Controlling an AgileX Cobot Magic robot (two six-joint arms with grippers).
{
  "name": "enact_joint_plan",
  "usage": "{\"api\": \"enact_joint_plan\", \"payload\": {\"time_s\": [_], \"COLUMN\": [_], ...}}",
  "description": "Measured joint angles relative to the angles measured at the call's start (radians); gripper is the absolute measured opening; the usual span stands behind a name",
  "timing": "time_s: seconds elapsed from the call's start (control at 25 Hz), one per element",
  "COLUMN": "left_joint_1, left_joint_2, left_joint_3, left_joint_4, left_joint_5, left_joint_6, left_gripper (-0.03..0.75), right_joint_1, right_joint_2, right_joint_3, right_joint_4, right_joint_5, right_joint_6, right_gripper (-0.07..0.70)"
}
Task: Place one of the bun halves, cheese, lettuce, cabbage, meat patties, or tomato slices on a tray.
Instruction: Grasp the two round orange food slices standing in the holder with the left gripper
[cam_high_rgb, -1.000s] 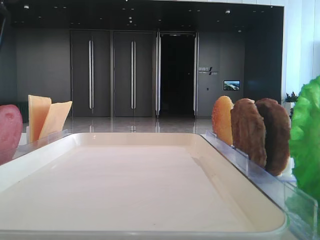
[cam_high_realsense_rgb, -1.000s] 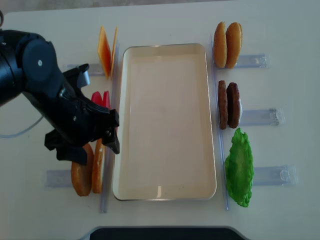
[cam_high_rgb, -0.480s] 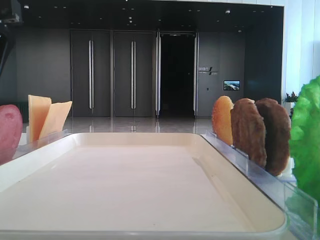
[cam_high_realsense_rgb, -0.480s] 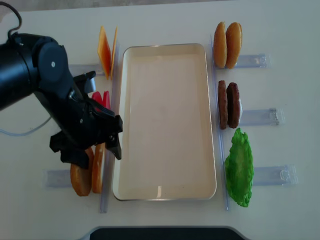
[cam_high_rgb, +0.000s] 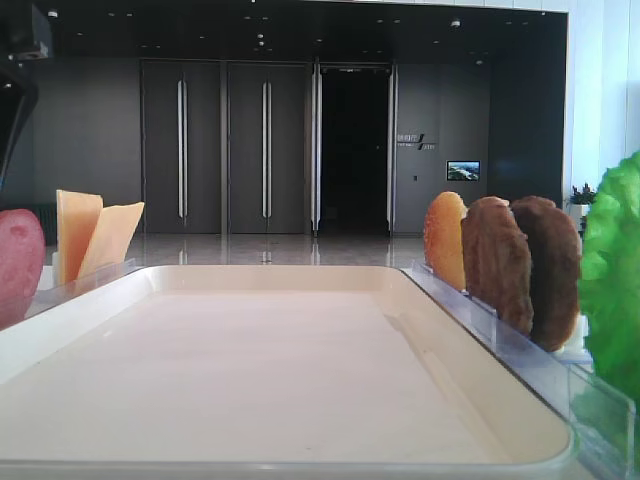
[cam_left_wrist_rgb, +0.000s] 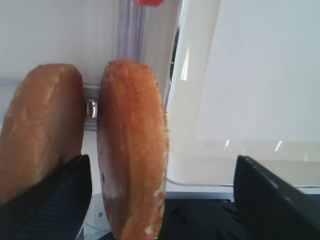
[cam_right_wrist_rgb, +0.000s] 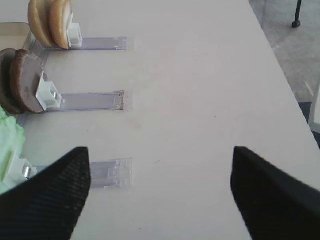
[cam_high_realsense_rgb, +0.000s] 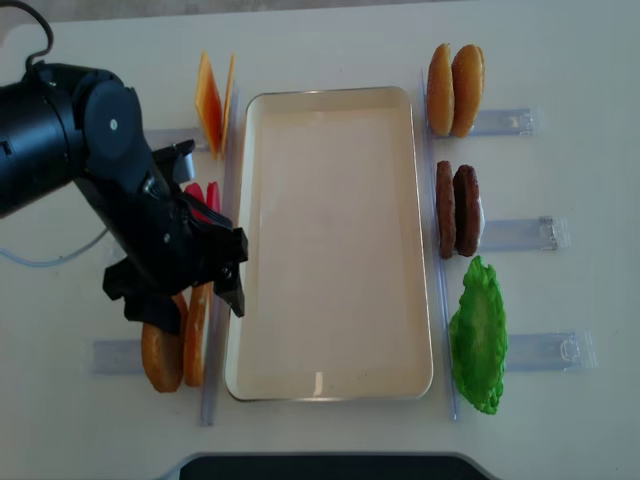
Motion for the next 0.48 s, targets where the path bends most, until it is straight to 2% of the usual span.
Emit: {"api": "enact_joint_plan", "payload": {"time_s": [0.24, 0.48], "left_joint_1": [0.000, 0.000], "left_joint_2": [0.017, 0.021], "left_joint_3": [-0.002, -0.002], "left_joint_4": [0.009, 0.010], "left_joint_5": [0.023, 0.024], "left_joint_6": [0.014, 0.019], "left_gripper": [0.692, 0.693], "right_joint_1": [0.000, 0.000], "right_joint_2": [0.000, 0.000], "right_joint_3": [0.000, 0.000], "right_joint_4": [0.000, 0.000], "right_joint_5": [0.000, 0.000], "right_joint_6": [0.000, 0.000], "right_gripper": [0.577, 0.577]}}
